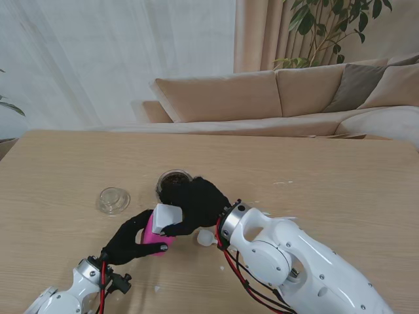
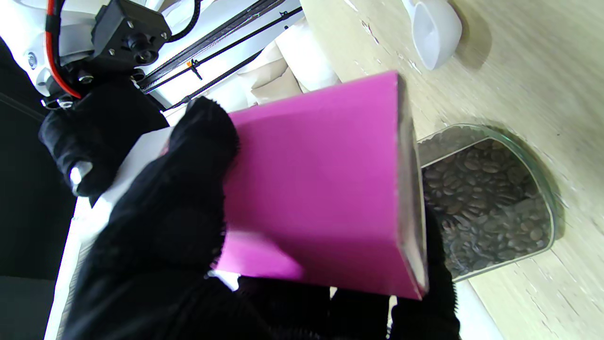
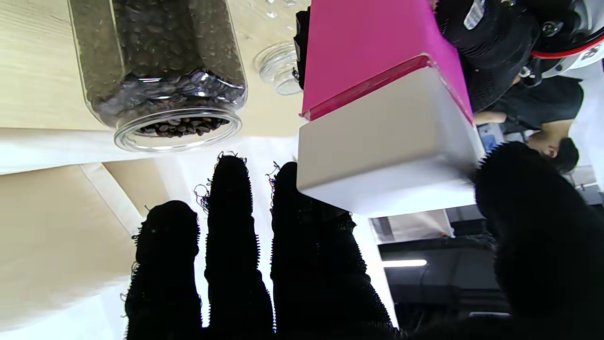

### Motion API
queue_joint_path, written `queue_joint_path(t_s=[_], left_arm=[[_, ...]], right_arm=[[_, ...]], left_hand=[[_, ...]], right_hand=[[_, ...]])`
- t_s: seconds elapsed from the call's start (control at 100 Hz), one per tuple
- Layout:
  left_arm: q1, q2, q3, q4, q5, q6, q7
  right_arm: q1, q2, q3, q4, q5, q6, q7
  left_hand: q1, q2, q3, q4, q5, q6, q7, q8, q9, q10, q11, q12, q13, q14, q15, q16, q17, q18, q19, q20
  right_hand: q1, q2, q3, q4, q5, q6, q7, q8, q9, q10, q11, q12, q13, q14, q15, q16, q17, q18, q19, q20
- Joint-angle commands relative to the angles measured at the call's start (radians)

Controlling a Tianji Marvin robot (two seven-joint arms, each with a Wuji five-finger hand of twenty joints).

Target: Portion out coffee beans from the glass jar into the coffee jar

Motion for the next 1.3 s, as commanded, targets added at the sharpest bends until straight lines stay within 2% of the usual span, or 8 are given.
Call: queue_joint_path(t_s=[0.0,0.16,0.3,0.43,0.66,0.78,0.95,1.29], left_arm=[[0.006,-0.008,0.002,-0.008,0.0,-0.005,-0.015],[0.006,-0.007,0.001,-0.008,0.0,-0.006,-0.016],[0.007,-0.007,0.0,-0.009,-0.002,-0.004,-0.018],[0.008,-0.006,-0.001,-0.01,-0.004,0.001,-0.022],[0.007,-0.006,-0.005,-0.012,-0.01,0.011,-0.028],[0.007,-0.005,-0.006,-0.012,-0.011,0.012,-0.031],[0.007,-0.004,-0.005,-0.013,-0.011,0.012,-0.034],[0.008,-0.002,-0.007,-0.015,-0.017,0.009,-0.043]], right_arm=[[-0.002,-0.007,-0.007,0.003,0.007,0.012,0.012],[-0.002,-0.008,-0.008,0.003,0.016,0.031,0.015],[-0.02,-0.003,0.014,-0.017,0.018,0.018,0.037],[-0.064,0.001,0.056,-0.05,0.012,-0.001,0.044],[-0.139,0.01,0.139,-0.101,-0.026,-0.091,0.044],[-0.158,0.016,0.164,-0.116,-0.075,-0.137,0.049],[-0.153,0.019,0.168,-0.104,-0.137,-0.195,0.026],[-0.083,0.022,0.12,-0.041,-0.137,-0.248,0.026]], left_hand=[[0.123,0.137,0.112,0.046,0.052,-0.127,0.155,0.049,0.056,-0.084,0.098,0.042,0.005,-0.013,0.013,0.016,0.004,0.007,0.024,0.018],[0.12,0.136,0.115,0.045,0.051,-0.128,0.156,0.049,0.055,-0.085,0.099,0.041,0.005,-0.013,0.013,0.016,0.004,0.008,0.024,0.018],[0.119,0.136,0.118,0.045,0.05,-0.127,0.156,0.048,0.054,-0.085,0.099,0.041,0.006,-0.013,0.013,0.016,0.005,0.007,0.024,0.018],[0.12,0.136,0.12,0.044,0.051,-0.127,0.155,0.048,0.054,-0.085,0.099,0.039,0.004,-0.013,0.012,0.015,0.006,0.007,0.024,0.017],[0.122,0.138,0.121,0.044,0.049,-0.127,0.153,0.047,0.054,-0.085,0.098,0.039,0.004,-0.014,0.011,0.015,0.005,0.008,0.024,0.017],[0.123,0.138,0.121,0.044,0.049,-0.127,0.153,0.047,0.054,-0.085,0.097,0.039,0.004,-0.013,0.011,0.015,0.006,0.007,0.024,0.017],[0.123,0.138,0.12,0.043,0.049,-0.127,0.153,0.047,0.054,-0.085,0.097,0.039,0.005,-0.013,0.011,0.015,0.007,0.007,0.025,0.017],[0.124,0.138,0.118,0.044,0.05,-0.127,0.153,0.047,0.056,-0.086,0.096,0.04,0.006,-0.014,0.011,0.015,0.007,0.008,0.025,0.017]], right_hand=[[-0.022,0.047,0.002,-0.004,0.038,-0.042,0.147,0.034,0.02,-0.024,0.025,0.008,0.017,0.027,0.019,0.017,0.008,0.011,0.036,0.015],[-0.089,0.093,-0.046,-0.011,-0.015,-0.006,0.16,-0.037,-0.031,0.014,-0.038,-0.041,-0.022,0.04,-0.024,-0.004,-0.013,0.017,0.021,0.004],[-0.118,0.124,-0.074,-0.017,-0.052,0.077,-0.22,-0.261,-0.134,0.1,-0.257,-0.2,-0.09,0.065,-0.179,-0.079,-0.075,0.042,-0.067,-0.022],[-0.092,0.138,-0.092,-0.013,-0.055,0.057,-0.511,-0.427,-0.163,0.113,-0.372,-0.311,-0.124,0.073,-0.309,-0.153,-0.132,0.068,-0.189,-0.072],[0.207,0.119,-0.113,0.051,-0.154,-0.138,-0.6,-0.425,-0.238,0.015,-0.452,-0.344,-0.204,0.023,-0.414,-0.194,-0.231,0.048,-0.321,-0.116],[0.309,0.012,0.111,0.182,-0.265,-0.303,-0.576,-0.37,-0.318,-0.059,-0.463,-0.338,-0.248,-0.005,-0.442,-0.204,-0.256,0.017,-0.37,-0.122],[0.422,-0.123,0.344,0.061,-0.326,-0.405,-0.547,-0.278,-0.407,-0.113,-0.403,-0.324,-0.28,-0.035,-0.427,-0.205,-0.261,-0.008,-0.388,-0.123],[0.353,-0.162,0.271,-0.005,-0.259,-0.424,-0.502,-0.249,-0.385,-0.144,-0.392,-0.328,-0.277,-0.039,-0.409,-0.205,-0.253,-0.013,-0.381,-0.125]])
